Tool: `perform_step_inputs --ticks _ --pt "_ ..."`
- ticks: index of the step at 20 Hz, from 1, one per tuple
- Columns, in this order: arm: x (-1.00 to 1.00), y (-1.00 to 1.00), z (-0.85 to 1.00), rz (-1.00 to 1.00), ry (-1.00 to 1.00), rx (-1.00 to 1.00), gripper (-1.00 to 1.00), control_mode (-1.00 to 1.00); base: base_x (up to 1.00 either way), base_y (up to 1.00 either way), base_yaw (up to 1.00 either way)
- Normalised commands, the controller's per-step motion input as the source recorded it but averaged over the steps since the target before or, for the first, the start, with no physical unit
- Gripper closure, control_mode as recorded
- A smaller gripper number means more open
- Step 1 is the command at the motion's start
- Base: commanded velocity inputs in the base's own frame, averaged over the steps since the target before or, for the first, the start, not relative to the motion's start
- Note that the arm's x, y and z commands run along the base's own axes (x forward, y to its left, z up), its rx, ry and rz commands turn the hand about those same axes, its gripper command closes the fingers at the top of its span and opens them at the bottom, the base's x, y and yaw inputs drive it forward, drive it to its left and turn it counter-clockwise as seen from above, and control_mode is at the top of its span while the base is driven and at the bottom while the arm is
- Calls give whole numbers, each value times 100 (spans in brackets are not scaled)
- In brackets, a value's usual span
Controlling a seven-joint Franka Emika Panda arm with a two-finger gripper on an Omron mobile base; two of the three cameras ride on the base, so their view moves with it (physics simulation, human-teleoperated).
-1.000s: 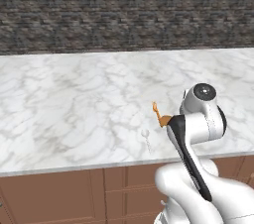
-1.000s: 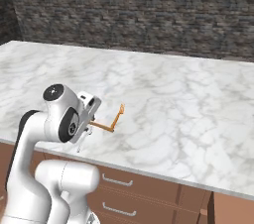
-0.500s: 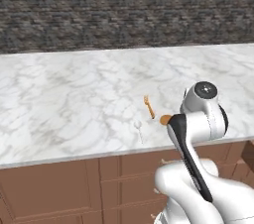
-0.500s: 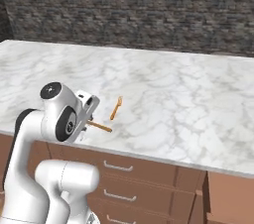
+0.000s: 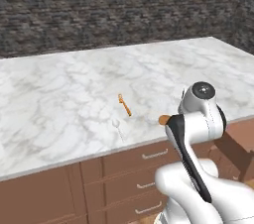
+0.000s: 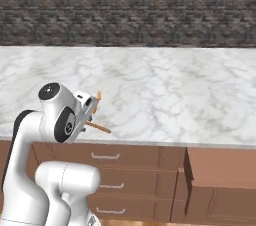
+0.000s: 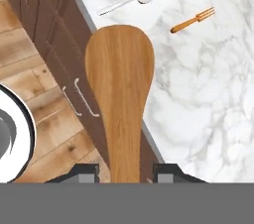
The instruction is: Organize the utensils by type. Pick up the wooden spoons from the counter and place them in the open cabinet. Then pick up the metallic utensils from the counter and place them in the open drawer.
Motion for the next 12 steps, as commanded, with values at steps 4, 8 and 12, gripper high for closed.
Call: perform_step_inputs --ticks 4,8,12 --pt "0 0 0 0 0 0 100 100 -30 -9 -55" --pt "0 0 0 0 0 0 100 100 -27 -21 -62" --pt "0 0 0 0 0 0 100 100 -25 -20 -62"
